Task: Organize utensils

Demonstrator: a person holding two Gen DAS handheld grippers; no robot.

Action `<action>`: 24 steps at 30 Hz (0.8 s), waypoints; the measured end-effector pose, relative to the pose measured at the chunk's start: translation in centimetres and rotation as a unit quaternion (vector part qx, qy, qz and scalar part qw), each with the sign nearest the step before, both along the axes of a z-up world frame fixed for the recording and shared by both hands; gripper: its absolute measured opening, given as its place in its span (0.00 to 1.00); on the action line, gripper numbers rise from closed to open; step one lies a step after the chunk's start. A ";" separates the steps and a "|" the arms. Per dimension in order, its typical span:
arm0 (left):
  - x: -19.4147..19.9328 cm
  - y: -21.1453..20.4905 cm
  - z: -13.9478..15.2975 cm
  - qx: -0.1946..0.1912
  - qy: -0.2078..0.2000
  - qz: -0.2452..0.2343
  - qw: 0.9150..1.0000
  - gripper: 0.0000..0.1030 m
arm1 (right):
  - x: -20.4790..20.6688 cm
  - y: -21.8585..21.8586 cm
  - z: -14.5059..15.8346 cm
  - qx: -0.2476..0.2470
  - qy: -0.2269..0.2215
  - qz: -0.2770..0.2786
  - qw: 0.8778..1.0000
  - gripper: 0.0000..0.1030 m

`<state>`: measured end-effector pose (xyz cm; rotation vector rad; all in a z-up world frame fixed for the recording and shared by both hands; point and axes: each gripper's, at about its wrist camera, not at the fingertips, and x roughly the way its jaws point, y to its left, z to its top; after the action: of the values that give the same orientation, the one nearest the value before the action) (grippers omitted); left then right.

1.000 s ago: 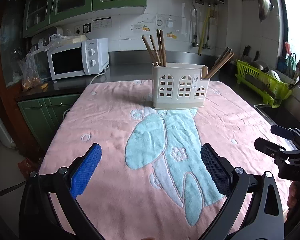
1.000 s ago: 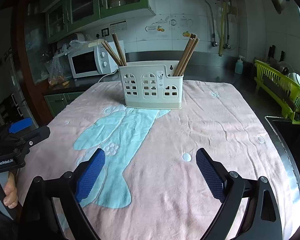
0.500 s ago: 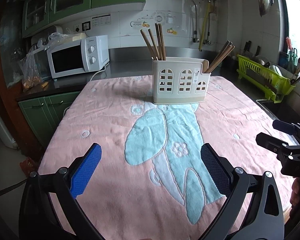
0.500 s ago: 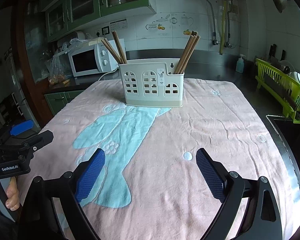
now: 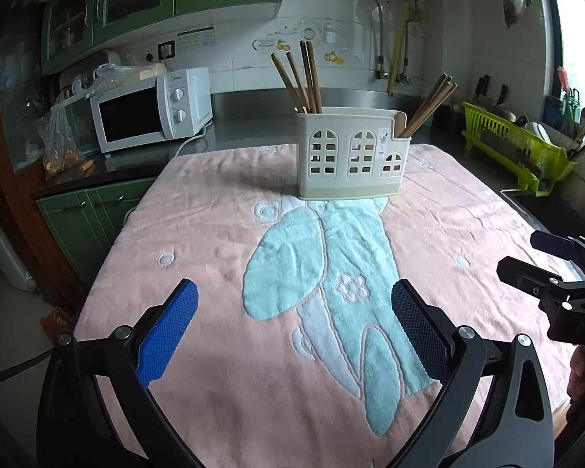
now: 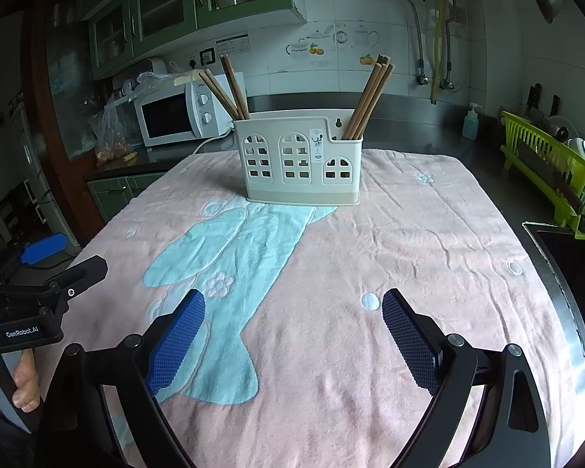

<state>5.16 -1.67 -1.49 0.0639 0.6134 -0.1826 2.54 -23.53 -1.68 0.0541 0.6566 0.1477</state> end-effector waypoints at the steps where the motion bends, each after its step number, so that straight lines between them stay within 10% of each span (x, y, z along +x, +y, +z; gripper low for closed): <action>1: 0.0 0.0 0.0 0.000 0.000 0.000 1.000 0.95 | 0.0 0.0 0.0 0.000 0.000 0.000 1.000 0.87; 24: -0.1 0.1 -0.4 0.000 0.003 0.002 1.000 0.95 | 0.0 0.1 -0.1 0.000 0.000 0.000 1.000 0.87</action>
<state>5.02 -1.57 -1.93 0.0630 0.6186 -0.1785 2.56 -23.38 -1.76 0.0543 0.6569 0.1472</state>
